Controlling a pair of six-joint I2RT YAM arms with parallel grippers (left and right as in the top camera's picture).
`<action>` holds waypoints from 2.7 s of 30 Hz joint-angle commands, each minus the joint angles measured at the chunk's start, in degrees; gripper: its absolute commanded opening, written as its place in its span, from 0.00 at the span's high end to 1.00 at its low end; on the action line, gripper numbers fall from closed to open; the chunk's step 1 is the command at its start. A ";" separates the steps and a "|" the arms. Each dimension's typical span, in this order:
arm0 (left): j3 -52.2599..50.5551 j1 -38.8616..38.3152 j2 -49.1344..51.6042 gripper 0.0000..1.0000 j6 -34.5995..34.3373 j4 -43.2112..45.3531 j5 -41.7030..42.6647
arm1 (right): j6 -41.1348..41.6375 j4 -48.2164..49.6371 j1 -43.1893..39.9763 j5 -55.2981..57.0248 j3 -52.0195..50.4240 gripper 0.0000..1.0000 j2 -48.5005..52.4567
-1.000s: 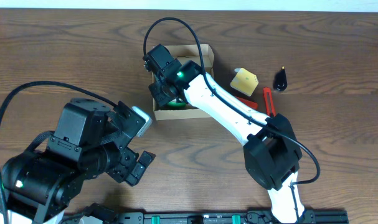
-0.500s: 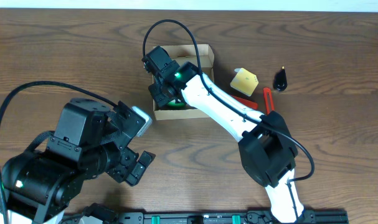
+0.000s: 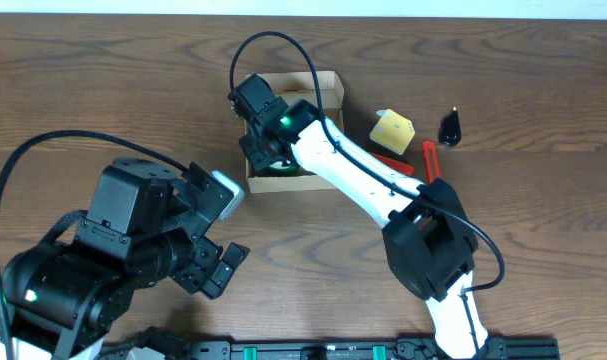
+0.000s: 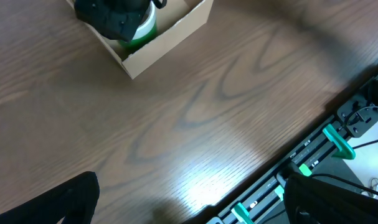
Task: Pack container
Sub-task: 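Open the right gripper and move it back toward the remaining items, then lower the right gripper onto the red stapler and grasp it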
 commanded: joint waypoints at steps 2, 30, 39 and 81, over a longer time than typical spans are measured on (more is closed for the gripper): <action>0.98 -0.13 0.00 0.05 -0.22 -0.15 0.81 | -2.01 -2.21 -1.05 0.63 4.57 0.51 -3.10; 0.96 -0.13 0.00 0.05 -0.22 -0.15 0.81 | 2.56 -21.00 -40.30 7.50 9.03 0.29 -7.02; 0.96 -0.13 0.00 0.05 -0.22 -0.15 0.81 | 2.84 -21.75 -46.14 4.70 8.79 0.01 -0.26; 0.96 -0.13 0.00 0.05 -0.22 -0.15 0.81 | -28.81 -23.67 -29.38 -6.23 -3.56 0.19 -0.42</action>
